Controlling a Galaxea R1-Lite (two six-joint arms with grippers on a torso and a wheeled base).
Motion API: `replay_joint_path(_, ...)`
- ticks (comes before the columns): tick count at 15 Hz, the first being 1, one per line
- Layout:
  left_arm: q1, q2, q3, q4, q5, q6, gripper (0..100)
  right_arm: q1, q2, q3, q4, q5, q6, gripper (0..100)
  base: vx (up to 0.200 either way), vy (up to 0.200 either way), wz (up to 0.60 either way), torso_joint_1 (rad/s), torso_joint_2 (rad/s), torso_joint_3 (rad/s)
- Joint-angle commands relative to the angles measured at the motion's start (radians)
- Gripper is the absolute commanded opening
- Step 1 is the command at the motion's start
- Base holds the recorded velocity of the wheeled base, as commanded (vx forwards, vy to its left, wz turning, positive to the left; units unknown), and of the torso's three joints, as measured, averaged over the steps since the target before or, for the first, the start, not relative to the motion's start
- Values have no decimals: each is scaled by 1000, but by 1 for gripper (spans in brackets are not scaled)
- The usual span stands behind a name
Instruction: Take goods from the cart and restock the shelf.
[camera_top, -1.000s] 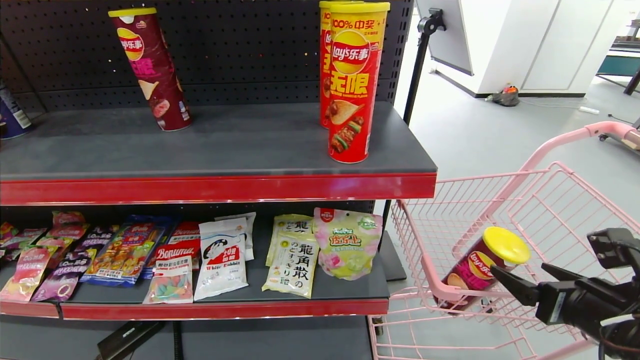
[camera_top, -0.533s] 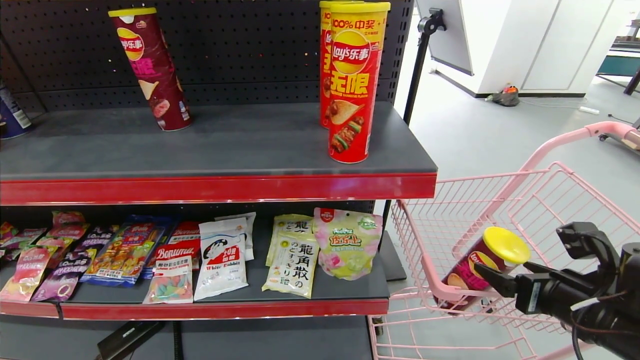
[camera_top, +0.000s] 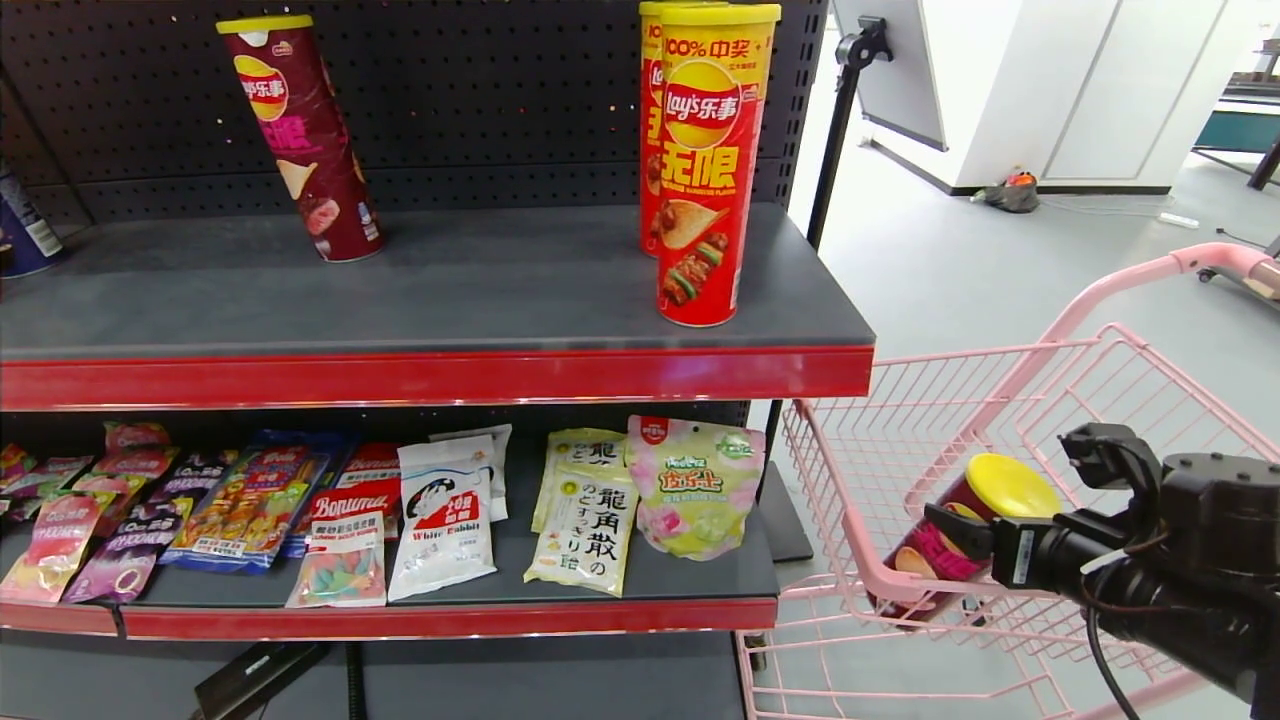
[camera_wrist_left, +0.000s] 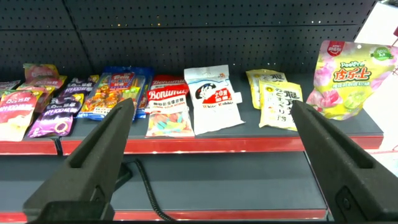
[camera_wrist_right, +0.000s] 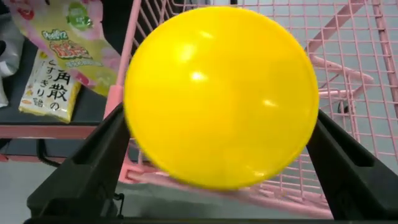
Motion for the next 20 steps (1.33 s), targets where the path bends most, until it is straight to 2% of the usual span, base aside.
replay_joint_path(1, 0, 1, 0, 0, -1, 0, 100, -8, 41, -16, 0, -1, -1, 100, 0, 0, 0, 0, 0, 0)
replay_joint_path(7, 0, 1, 0, 0, -1, 1, 100, -6, 118, -54, -51, -1, 0, 100, 0, 0, 0, 0, 0, 0)
replay_joint_path(8, 0, 1, 0, 0, -1, 0, 100, -5, 130, -45, -69, -1, -1, 0, 0, 0, 0, 0, 0, 0)
replay_joint_path(15, 0, 1, 0, 0, -1, 1, 100, 6, 137, -45, -115, -15, -6, 0, 0, 0, 0, 0, 0, 0)
replay_joint_path(16, 0, 1, 0, 0, -1, 0, 100, 6, 120, -56, -141, -47, -9, 0, 0, 0, 0, 0, 0, 0)
replay_joint_path(17, 0, 1, 0, 0, -1, 1, 100, 6, 84, -69, -140, -84, -24, 0, 0, 0, 0, 0, 0, 0)
replay_joint_path(20, 0, 1, 0, 0, -1, 1, 100, -2, -21, -149, -91, -96, -113, 0, 0, 0, 0, 0, 0, 0)
